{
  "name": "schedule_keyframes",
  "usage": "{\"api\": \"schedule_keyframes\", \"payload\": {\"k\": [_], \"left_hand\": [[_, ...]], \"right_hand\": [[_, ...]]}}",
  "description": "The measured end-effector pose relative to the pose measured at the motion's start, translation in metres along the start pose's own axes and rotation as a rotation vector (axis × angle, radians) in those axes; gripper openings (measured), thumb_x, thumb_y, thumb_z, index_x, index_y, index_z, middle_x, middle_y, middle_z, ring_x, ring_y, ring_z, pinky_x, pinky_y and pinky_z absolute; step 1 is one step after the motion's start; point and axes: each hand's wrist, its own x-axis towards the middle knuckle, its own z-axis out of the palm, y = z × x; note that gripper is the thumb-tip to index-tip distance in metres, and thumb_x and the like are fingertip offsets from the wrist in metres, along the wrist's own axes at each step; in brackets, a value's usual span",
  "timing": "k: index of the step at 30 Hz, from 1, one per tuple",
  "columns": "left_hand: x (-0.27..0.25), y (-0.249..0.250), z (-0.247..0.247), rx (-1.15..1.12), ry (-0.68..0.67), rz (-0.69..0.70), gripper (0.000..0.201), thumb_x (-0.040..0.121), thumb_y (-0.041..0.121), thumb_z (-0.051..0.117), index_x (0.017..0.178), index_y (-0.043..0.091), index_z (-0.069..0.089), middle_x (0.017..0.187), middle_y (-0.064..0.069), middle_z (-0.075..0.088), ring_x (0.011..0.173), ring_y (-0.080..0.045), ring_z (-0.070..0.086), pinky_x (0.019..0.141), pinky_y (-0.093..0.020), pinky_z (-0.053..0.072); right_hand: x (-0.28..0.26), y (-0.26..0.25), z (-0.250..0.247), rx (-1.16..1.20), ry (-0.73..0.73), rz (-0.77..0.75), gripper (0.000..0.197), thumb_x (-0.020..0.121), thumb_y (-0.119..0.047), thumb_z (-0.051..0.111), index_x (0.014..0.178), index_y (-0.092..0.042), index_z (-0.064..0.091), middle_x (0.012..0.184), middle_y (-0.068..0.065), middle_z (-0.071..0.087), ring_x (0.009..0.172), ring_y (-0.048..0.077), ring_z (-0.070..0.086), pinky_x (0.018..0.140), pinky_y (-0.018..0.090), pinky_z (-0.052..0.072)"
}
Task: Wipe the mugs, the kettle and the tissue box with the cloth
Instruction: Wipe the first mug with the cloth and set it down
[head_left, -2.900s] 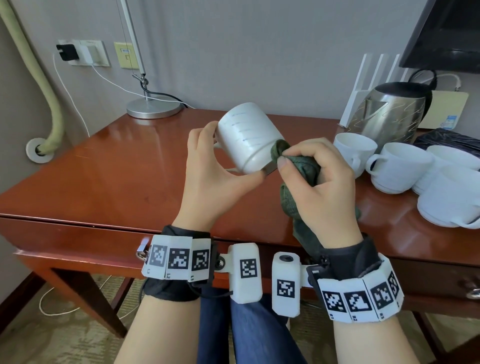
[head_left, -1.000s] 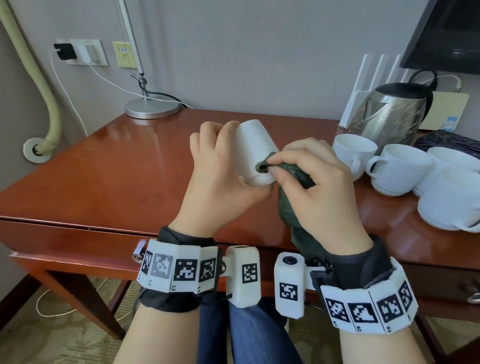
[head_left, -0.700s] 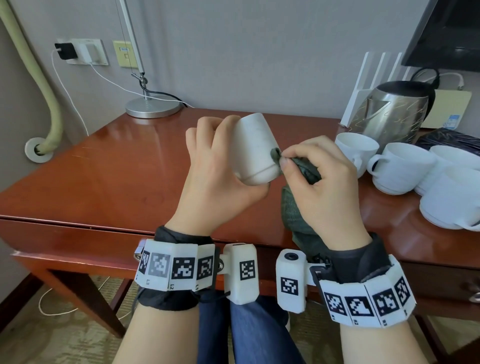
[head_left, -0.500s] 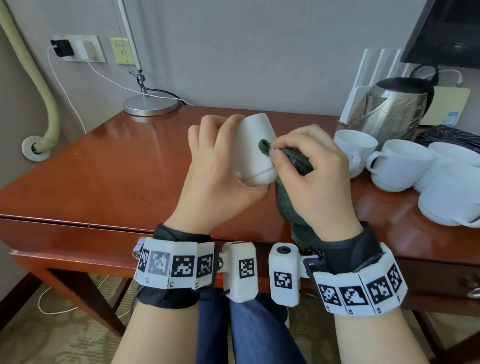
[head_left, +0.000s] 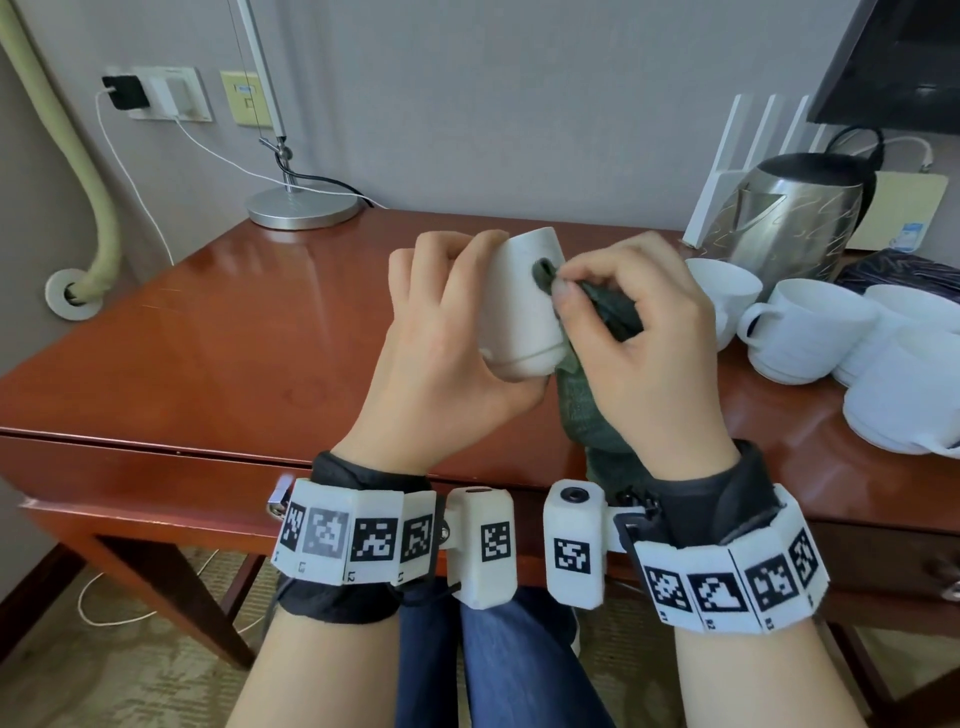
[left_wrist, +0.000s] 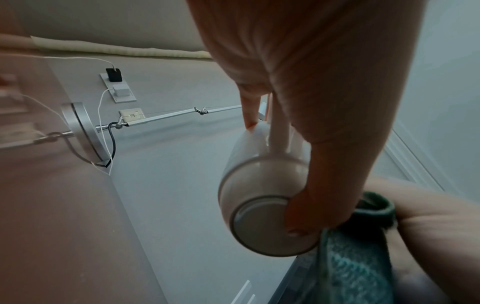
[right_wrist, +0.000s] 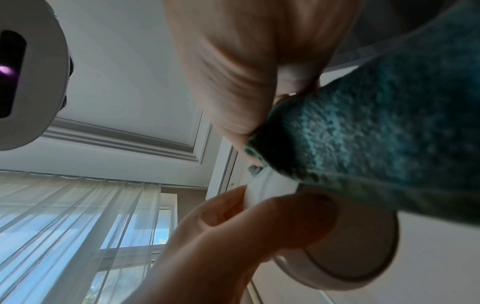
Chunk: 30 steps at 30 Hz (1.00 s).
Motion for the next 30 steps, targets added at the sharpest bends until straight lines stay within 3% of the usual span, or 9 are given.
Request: {"api": "schedule_keyframes", "payload": {"k": [3, 7, 9, 14, 16, 20, 22, 26, 30], "left_hand": [[0.001, -0.002, -0.003, 0.012, 0.016, -0.002, 0.075, 0.065, 0.033, 0.078, 0.126, -0.002, 0.052, 0.110, -0.015, 0.047, 0.100, -0.013, 0.028, 0.087, -0.001, 0.021], [0.002, 0.001, -0.002, 0.037, -0.021, 0.027, 0.073, 0.063, 0.023, 0.079, 0.126, -0.004, 0.052, 0.109, -0.017, 0.048, 0.096, -0.015, 0.030, 0.080, -0.016, 0.023], [0.001, 0.004, 0.000, 0.037, -0.051, 0.043, 0.077, 0.059, 0.019, 0.079, 0.127, -0.005, 0.052, 0.110, -0.018, 0.048, 0.097, -0.020, 0.033, 0.081, -0.017, 0.023], [0.000, 0.006, -0.002, 0.025, -0.051, 0.055, 0.076, 0.060, 0.018, 0.078, 0.128, -0.003, 0.052, 0.111, -0.016, 0.048, 0.100, -0.022, 0.034, 0.083, -0.012, 0.023], [0.001, 0.005, -0.003, 0.039, -0.039, 0.062, 0.074, 0.060, 0.019, 0.079, 0.126, -0.004, 0.052, 0.110, -0.017, 0.048, 0.099, -0.022, 0.035, 0.082, -0.015, 0.023], [0.002, 0.007, -0.001, 0.042, -0.061, 0.081, 0.074, 0.059, 0.018, 0.078, 0.125, -0.004, 0.052, 0.109, -0.017, 0.048, 0.098, -0.018, 0.032, 0.083, -0.018, 0.022], [0.002, 0.009, 0.000, 0.035, -0.077, 0.096, 0.074, 0.059, 0.018, 0.075, 0.126, -0.003, 0.051, 0.110, -0.016, 0.047, 0.099, -0.018, 0.031, 0.084, -0.017, 0.023], [0.002, 0.008, 0.000, 0.034, -0.065, 0.127, 0.073, 0.062, 0.023, 0.073, 0.127, -0.001, 0.050, 0.115, -0.008, 0.041, 0.101, -0.022, 0.034, 0.086, -0.017, 0.023], [0.002, 0.004, 0.000, 0.038, -0.032, 0.124, 0.076, 0.061, 0.023, 0.078, 0.127, 0.002, 0.047, 0.114, 0.000, 0.034, 0.102, -0.021, 0.033, 0.089, -0.013, 0.021]], "right_hand": [[-0.007, 0.000, -0.002, -0.010, -0.043, 0.002, 0.006, 0.085, 0.004, 0.062, 0.085, -0.002, 0.065, 0.085, -0.001, 0.052, 0.080, -0.002, 0.048, 0.075, 0.012, 0.038], [-0.005, -0.011, 0.007, -0.018, -0.095, -0.080, 0.004, 0.084, 0.003, 0.062, 0.082, 0.000, 0.064, 0.084, 0.006, 0.057, 0.080, 0.019, 0.055, 0.074, 0.031, 0.046], [0.003, -0.013, 0.009, -0.010, -0.036, -0.084, 0.003, 0.085, 0.002, 0.062, 0.084, 0.000, 0.065, 0.086, 0.003, 0.057, 0.082, 0.017, 0.056, 0.076, 0.028, 0.046], [0.006, -0.008, 0.005, -0.028, 0.058, 0.009, 0.001, 0.088, 0.000, 0.060, 0.088, 0.001, 0.061, 0.086, -0.001, 0.053, 0.078, -0.003, 0.046, 0.077, 0.009, 0.037], [0.001, -0.009, 0.004, -0.031, 0.045, 0.028, 0.001, 0.087, 0.001, 0.059, 0.086, 0.000, 0.059, 0.083, 0.002, 0.052, 0.075, 0.000, 0.045, 0.074, 0.010, 0.037], [0.001, -0.016, 0.008, -0.053, -0.004, -0.031, 0.003, 0.085, 0.000, 0.058, 0.082, -0.001, 0.058, 0.079, -0.002, 0.049, 0.073, 0.010, 0.045, 0.070, 0.028, 0.042], [0.006, -0.016, 0.008, -0.066, 0.037, -0.040, 0.003, 0.087, -0.002, 0.058, 0.084, -0.001, 0.059, 0.081, -0.003, 0.050, 0.074, 0.011, 0.047, 0.070, 0.027, 0.042], [0.011, -0.008, 0.002, -0.048, 0.104, 0.050, 0.004, 0.091, -0.005, 0.056, 0.089, -0.002, 0.058, 0.082, 0.000, 0.054, 0.073, 0.005, 0.045, 0.070, 0.012, 0.038], [0.001, -0.006, -0.001, -0.026, 0.060, 0.101, 0.002, 0.090, -0.006, 0.056, 0.089, -0.005, 0.056, 0.080, -0.002, 0.053, 0.071, 0.004, 0.047, 0.068, 0.017, 0.041]]}}
